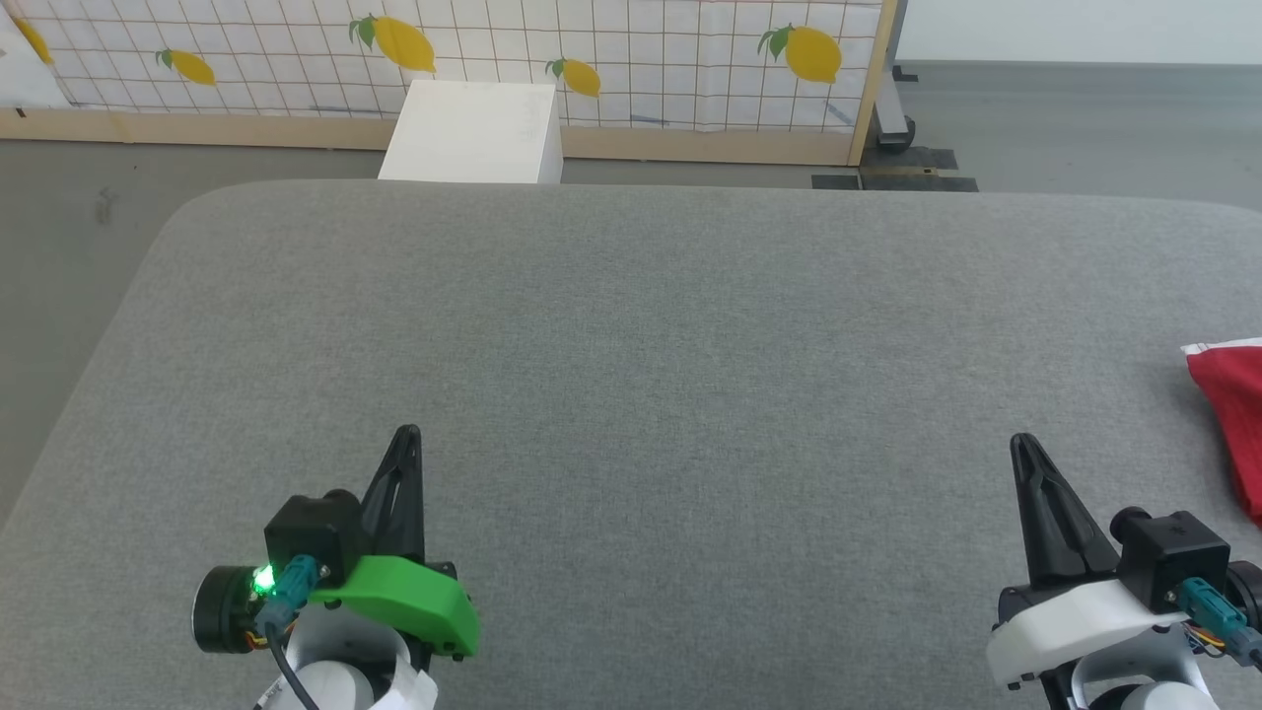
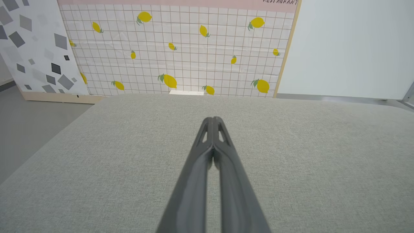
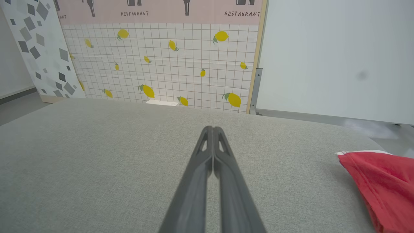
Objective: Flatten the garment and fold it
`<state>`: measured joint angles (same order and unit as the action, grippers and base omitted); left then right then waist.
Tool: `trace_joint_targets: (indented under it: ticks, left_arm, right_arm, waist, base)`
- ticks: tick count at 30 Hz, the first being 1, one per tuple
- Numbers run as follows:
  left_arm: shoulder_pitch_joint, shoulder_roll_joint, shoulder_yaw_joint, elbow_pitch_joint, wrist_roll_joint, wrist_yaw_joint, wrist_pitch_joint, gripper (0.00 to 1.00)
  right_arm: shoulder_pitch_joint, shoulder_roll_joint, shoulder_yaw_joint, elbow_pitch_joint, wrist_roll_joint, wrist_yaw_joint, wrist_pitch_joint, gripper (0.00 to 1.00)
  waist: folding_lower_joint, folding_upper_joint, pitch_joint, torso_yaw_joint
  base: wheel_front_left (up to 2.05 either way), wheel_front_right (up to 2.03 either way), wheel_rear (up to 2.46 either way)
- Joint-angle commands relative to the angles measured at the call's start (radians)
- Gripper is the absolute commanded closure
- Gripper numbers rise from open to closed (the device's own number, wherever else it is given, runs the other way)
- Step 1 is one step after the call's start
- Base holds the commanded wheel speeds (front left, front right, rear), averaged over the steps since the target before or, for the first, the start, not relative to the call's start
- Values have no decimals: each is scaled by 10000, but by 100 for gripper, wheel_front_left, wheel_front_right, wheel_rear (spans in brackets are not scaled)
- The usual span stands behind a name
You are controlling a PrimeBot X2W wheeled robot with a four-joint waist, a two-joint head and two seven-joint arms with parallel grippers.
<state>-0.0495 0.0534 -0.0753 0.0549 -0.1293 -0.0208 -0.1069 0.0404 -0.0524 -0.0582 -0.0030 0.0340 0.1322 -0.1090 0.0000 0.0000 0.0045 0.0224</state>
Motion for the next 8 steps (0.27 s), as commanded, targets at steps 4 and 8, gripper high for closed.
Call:
trace_joint_targets:
  ticks: [4, 8]
  left_arm:
    - [185, -20, 110, -94, 273, 69, 114, 100]
    - [211, -21, 164, -132, 359, 80, 195, 100]
  right_arm:
    - [-190, 13, 84, 10, -102, -9, 140, 100]
    - [-208, 14, 126, 12, -122, -10, 220, 100]
  waist:
    - [0, 0, -4, -19]
    - [0, 0, -8, -36]
  base:
    - [0, 0, 0]
    - [0, 0, 0]
